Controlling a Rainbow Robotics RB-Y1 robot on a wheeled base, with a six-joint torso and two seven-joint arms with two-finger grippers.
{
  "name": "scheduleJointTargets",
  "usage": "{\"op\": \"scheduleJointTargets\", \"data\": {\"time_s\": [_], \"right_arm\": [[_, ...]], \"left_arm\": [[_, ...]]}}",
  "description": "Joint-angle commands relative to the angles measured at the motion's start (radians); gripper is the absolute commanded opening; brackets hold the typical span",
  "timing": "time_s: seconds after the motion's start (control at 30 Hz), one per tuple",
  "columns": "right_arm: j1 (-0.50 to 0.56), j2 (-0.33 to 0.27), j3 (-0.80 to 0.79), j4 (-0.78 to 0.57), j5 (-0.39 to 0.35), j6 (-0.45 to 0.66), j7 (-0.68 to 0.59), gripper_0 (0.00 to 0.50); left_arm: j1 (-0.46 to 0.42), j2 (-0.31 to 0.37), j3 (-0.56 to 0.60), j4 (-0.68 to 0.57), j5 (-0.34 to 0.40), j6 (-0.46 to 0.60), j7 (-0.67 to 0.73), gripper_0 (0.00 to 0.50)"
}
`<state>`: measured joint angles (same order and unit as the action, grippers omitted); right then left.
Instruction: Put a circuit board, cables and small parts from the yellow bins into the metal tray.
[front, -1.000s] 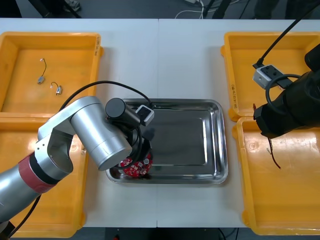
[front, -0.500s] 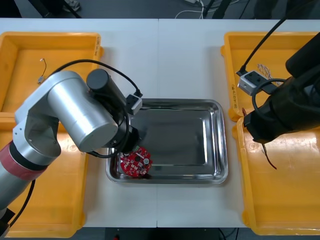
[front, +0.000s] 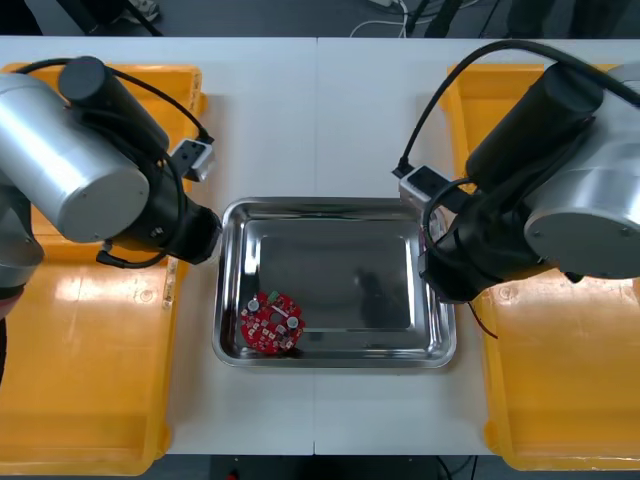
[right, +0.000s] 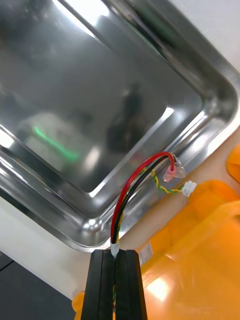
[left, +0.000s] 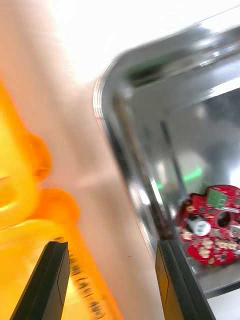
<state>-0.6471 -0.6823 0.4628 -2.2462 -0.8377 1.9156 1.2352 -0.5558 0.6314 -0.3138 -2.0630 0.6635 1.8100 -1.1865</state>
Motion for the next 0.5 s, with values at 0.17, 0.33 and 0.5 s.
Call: {"op": "scheduleJointTargets", "data": {"time_s": [0.17,0.33,0.5], "right_arm": [[-0.037,0.029,0.14,-0.029,0.057,-0.063,0.09,0.0],[-0.037,0.055,0.177,-0.012,0.083,-0.099,0.162,0.0],[-0.037,0.082,0.177,0.037,0.085,-0.099,0.308,0.0]], "left_arm": [[-0.046,0.106,0.131,-0.008,0.061,0.037,0.09,0.5],[-0.055,0.151,0.179,0.047,0.099,0.037,0.022,0.5],[-0.061,0.174,0.216,0.112,0.102,0.037,-0.047,0.5]]}}
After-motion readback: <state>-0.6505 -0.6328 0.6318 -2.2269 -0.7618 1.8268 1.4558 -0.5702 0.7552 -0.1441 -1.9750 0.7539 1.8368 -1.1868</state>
